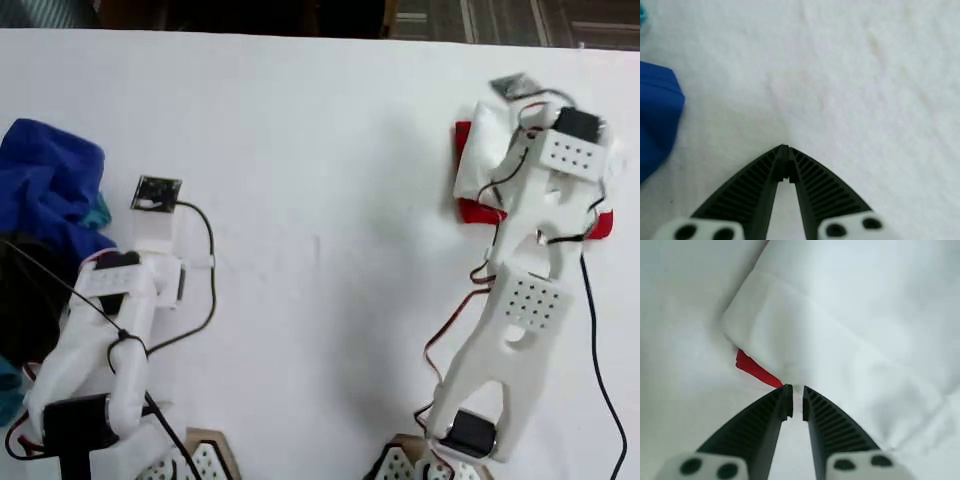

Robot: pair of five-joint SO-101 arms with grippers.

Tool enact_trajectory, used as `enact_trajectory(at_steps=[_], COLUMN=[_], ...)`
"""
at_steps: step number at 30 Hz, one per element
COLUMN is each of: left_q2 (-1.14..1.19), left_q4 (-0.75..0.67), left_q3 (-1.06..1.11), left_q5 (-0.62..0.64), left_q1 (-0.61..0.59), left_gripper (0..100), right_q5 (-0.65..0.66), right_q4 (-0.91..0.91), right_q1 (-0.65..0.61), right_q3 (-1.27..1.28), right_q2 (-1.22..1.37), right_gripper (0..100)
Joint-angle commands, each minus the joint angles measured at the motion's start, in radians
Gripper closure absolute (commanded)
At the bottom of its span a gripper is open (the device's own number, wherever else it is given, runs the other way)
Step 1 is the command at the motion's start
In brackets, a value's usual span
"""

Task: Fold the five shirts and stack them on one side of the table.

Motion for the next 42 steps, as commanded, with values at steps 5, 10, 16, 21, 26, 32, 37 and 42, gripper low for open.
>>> enact_trajectory(at_steps=[5,10,16,21,26,32,37,42], left_q2=[-0.034,-0.034,-0.034,-0.034,-0.034,-0.034,-0.034,-0.034], left_q4=[-0.014,-0.014,-0.014,-0.014,-0.014,-0.014,-0.014,-0.014], left_q3=[-0.002,-0.002,-0.002,-0.002,-0.002,-0.002,-0.002,-0.002], left_q5=[-0.002,-0.002,-0.002,-0.002,-0.002,-0.002,-0.002,-0.002], left_q1=[-0.003,-0.003,-0.003,-0.003,-0.003,-0.003,-0.003,-0.003], left_gripper=[97,97,97,97,97,97,97,97], right_q5=[-0.164,-0.180,-0.181,-0.181,-0.181,-0.181,-0.181,-0.180], right_q4=[0.019,0.018,0.018,0.016,-0.007,-0.044,-0.041,-0.004], right_q1=[-0.058,-0.173,-0.226,-0.202,-0.170,-0.102,-0.061,-0.007], right_q3=[-0.041,-0.034,-0.040,-0.040,-0.040,-0.040,-0.068,-0.176], right_q2=[-0.180,-0.125,-0.005,0.061,0.099,0.119,0.110,0.111], right_gripper=[88.3,76.7,76.6,76.5,76.5,85.7,96.2,97.9])
